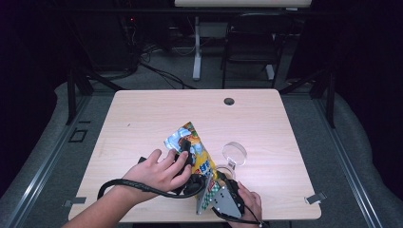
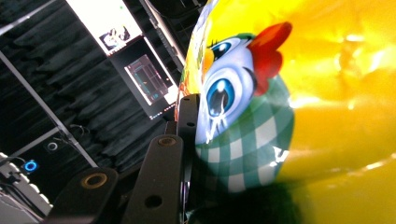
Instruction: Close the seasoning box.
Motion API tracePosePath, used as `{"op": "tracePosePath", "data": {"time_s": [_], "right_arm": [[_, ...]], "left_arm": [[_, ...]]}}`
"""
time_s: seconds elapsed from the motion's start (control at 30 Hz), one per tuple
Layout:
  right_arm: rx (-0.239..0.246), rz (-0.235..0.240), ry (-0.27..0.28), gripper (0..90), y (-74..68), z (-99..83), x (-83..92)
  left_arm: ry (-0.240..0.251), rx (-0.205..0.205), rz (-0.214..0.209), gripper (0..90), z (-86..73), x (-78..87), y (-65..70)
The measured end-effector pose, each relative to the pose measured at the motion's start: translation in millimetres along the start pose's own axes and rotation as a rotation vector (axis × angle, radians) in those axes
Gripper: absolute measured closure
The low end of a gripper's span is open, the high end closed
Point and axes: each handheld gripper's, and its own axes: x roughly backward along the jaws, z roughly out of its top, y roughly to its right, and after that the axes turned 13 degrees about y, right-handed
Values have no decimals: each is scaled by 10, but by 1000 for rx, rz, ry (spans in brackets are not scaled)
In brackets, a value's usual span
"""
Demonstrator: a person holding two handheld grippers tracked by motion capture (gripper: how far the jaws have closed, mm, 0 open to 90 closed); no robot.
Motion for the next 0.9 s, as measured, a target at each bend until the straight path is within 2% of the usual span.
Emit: {"op": "tracePosePath", "data": {"time_s": [0.1,0.27,0.3,0.37,0.4,0.53,0.57,0.6,0.7,0.9], "right_arm": [[2,0,5,699,0,0,-3],[2,0,4,700,-1,2,-2],[2,0,4,700,-1,2,-2],[2,1,3,700,-2,1,-2],[5,1,2,700,-2,2,-1],[7,0,3,701,-3,1,-2],[8,-1,3,701,-3,1,-2],[7,-1,2,701,-4,2,-1],[6,0,2,702,-5,2,0],[7,-3,3,703,0,7,7]], "left_arm": [[-23,-14,-12,773,-7,11,-5],[-18,5,-19,774,-22,4,20],[-15,16,-8,774,-25,4,34],[-14,9,-6,774,-28,2,37],[-15,32,-19,774,-38,-5,60],[-11,28,-13,776,-44,-10,69],[-10,54,-16,776,-52,-14,89],[-9,62,-18,776,-55,-15,96],[-9,56,-17,777,-59,-19,101],[-6,89,-19,779,-79,-28,131]]}}
